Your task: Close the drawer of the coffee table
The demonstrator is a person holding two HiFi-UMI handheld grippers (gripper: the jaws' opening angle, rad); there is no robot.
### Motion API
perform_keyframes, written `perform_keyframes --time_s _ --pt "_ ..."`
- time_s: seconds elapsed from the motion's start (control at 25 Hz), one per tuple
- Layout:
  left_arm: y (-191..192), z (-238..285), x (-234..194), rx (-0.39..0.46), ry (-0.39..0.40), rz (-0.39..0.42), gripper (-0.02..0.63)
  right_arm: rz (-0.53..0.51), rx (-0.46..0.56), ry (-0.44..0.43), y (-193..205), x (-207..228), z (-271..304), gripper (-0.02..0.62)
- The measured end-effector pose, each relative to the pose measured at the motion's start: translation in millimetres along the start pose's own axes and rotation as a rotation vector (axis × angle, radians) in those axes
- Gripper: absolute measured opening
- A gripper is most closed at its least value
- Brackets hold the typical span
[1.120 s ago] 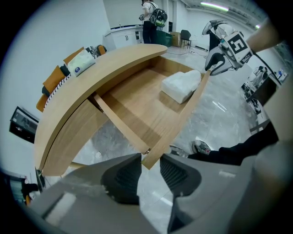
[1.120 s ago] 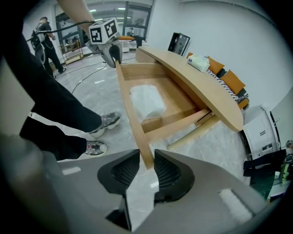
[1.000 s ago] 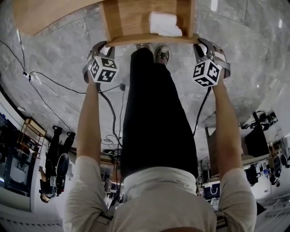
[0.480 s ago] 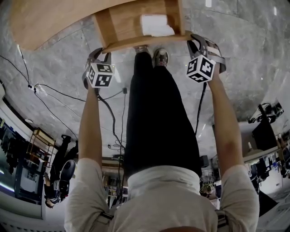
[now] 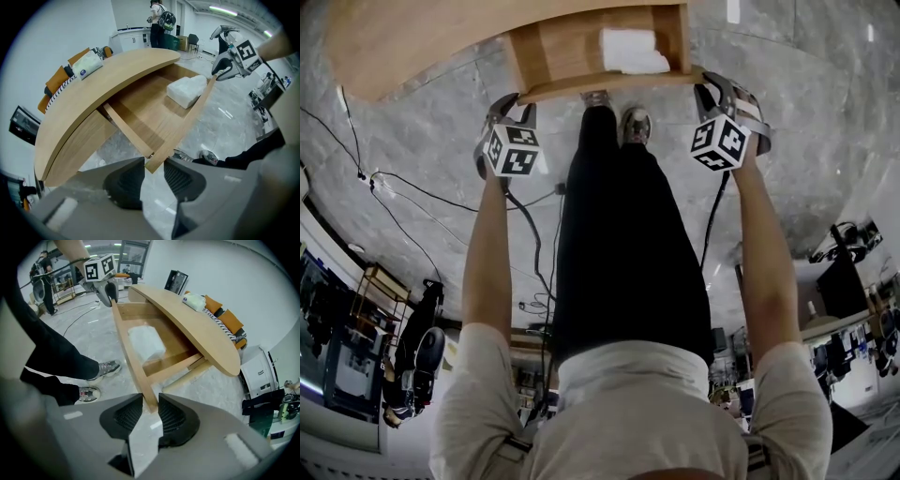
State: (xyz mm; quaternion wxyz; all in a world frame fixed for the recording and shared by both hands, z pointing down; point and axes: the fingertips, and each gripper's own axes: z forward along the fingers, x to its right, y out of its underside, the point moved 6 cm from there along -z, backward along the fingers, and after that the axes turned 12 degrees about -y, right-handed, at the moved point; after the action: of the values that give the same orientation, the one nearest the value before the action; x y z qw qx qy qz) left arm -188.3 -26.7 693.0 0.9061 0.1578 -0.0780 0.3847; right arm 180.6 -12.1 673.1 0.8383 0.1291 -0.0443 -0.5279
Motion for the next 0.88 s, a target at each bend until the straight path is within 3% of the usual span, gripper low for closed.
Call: perform_keyframes --time_s 0.88 --pt "-20.6 11.0 -30.1 0.013 0.013 -0.024 0.153 0.054 -0.026 0.027 -19.0 24.8 5.0 0.11"
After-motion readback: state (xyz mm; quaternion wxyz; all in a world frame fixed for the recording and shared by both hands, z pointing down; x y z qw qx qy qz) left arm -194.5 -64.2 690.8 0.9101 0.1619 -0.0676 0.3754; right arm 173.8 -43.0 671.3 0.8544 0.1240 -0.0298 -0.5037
